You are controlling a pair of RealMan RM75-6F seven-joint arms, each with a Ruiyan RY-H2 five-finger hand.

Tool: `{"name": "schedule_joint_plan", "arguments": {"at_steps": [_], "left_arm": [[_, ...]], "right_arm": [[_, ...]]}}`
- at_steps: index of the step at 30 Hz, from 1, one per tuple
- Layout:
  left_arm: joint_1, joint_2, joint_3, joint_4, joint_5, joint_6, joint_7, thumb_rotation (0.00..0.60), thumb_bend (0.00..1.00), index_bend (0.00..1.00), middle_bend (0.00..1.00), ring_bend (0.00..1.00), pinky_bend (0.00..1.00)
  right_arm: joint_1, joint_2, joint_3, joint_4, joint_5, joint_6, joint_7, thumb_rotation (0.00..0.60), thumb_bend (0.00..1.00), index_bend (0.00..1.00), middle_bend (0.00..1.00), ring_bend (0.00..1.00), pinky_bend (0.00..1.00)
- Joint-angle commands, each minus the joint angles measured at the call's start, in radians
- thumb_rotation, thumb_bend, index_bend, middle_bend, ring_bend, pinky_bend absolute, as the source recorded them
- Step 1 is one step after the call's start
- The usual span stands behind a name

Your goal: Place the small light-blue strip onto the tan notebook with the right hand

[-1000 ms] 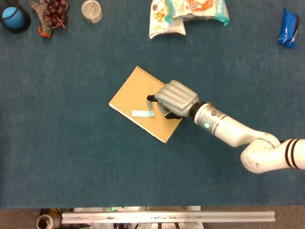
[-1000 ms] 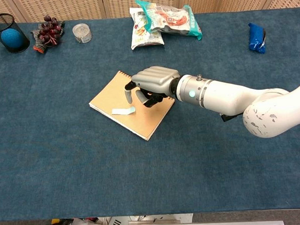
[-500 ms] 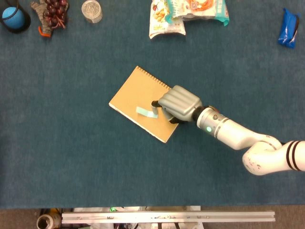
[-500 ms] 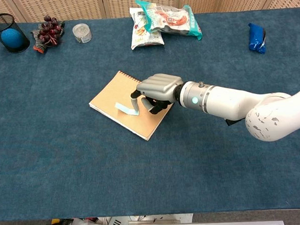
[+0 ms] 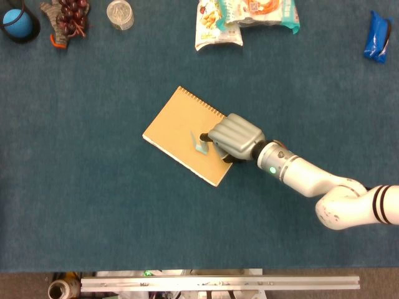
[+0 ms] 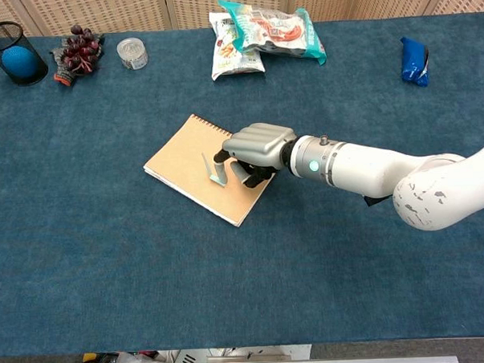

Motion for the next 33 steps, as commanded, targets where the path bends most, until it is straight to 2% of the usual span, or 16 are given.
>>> {"name": "schedule_joint_plan", "arguments": {"at_steps": [1,12,33], "left_arm": [[0.0,-0.001,0.0,0.001,0.0,0.0,0.0,0.6,0.31,0.07,0.2,0.26,0.17],[-0.002,0.002,0.0,-0.005,0.006,0.002,0.005,0.6,0.31,0.07,0.2,0.26,0.17],[0.005,0.005,0.001,-0.006,0.002,0.006,0.003,0.6,0.31,0.07,0.2,0.26,0.17]], "right_arm": [[0.001,-0.001,0.0,0.0,0.006,-0.001,-0.007,0.59,1.0,0.43,1.0,1.0,1.0],[-0.004,0.02,0.023,-0.033,0.001,0.016,0.007,0.591,1.0,0.43,1.0,1.0,1.0],[0.016,-0.042,0.017,0.027,0.013,-0.012,-0.014,0.59,1.0,0.43,1.0,1.0,1.0]]}}
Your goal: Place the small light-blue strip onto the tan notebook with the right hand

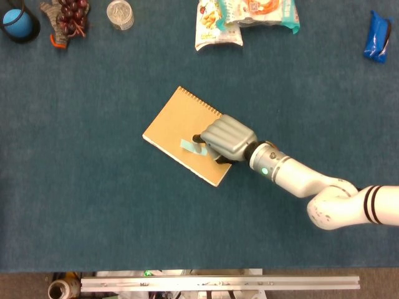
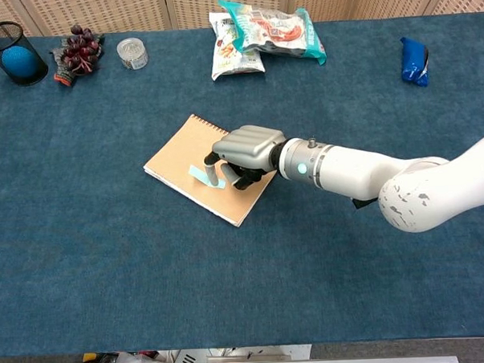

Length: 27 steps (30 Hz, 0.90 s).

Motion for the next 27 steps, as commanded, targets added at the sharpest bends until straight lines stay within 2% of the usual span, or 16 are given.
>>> {"name": "schedule_joint_plan", "arguments": {"at_steps": [1,27], "left_arm": [[0.001,-0.001,0.0,0.002,-0.001,0.0,-0.001,0.6,0.31,0.07,0.2,0.26,0.17],[0.007,-0.001,0.002,0.007,0.004,0.007,-0.011,0.6,0.31,0.07,0.2,0.26,0.17]], "right_arm": [[0.0,-0.001,-0.001,0.0,0.002,0.002,-0.004,0.59,1.0,0.43,1.0,1.0,1.0],[-0.02,0.035,-0.011,-0.055,0.006,0.034,-0.035,0.59,1.0,0.43,1.0,1.0,1.0]]}}
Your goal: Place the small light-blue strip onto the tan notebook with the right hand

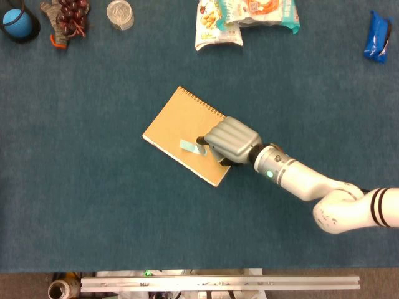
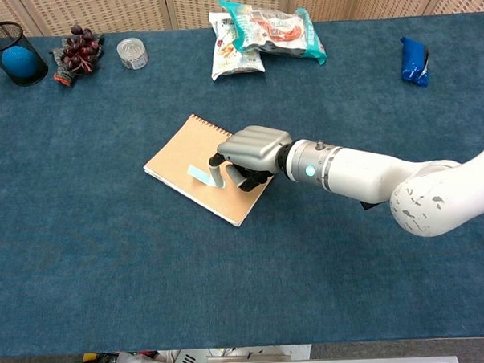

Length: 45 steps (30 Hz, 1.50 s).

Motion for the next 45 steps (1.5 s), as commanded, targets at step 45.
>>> {"name": "schedule_joint_plan", "arguments": {"at_steps": [45], "left_arm": [[0.002,0.001,0.0,-0.001,0.0,0.001,-0.001,0.6,0.31,0.07,0.2,0.26,0.17]], "right_arm": [[-0.001,0.006,-0.003,-0.004,0.027,0.01,-0.041,0.589,1.0,0.43,1.0,1.0,1.0]]}}
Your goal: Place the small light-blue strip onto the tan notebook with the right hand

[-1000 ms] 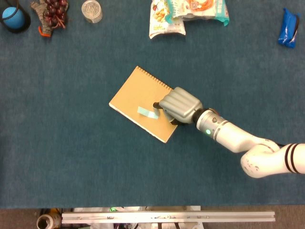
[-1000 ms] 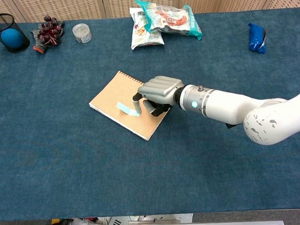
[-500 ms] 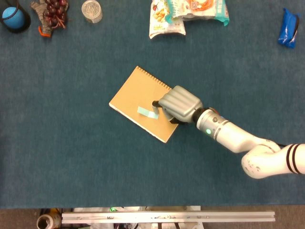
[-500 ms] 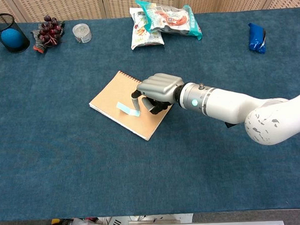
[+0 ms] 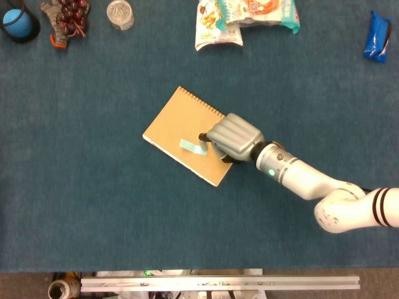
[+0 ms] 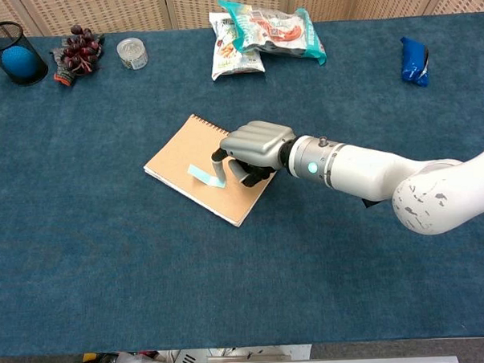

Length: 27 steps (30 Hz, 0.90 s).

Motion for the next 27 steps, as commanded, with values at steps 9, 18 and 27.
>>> {"name": "schedule_joint_plan", "arguments": {"at_steps": [9,18,27], "left_arm": [[0.001,-0.003,0.001,0.007,-0.001,-0.002,-0.006,0.6,0.31,0.07,0.2,0.26,0.17],[0.002,-0.004,0.0,0.011,-0.001,-0.001,-0.009,0.6,0.31,0.07,0.2,0.26,0.17],[0.001,-0.004,0.0,0.011,-0.003,-0.004,-0.01,0.6,0.31,0.07,0.2,0.26,0.17]], "right_arm": [[0.002,-0.009,-0.004,0.015,0.018,0.0,-0.02,0.59,1.0,0.43,1.0,1.0,1.0],[0.002,-0.009,-0.002,0.016,0.026,0.005,-0.029,0.59,1.0,0.43,1.0,1.0,1.0],[-0.003,0.001,0.009,-0.001,0.02,0.023,-0.022,0.59,1.0,0.43,1.0,1.0,1.0]]}}
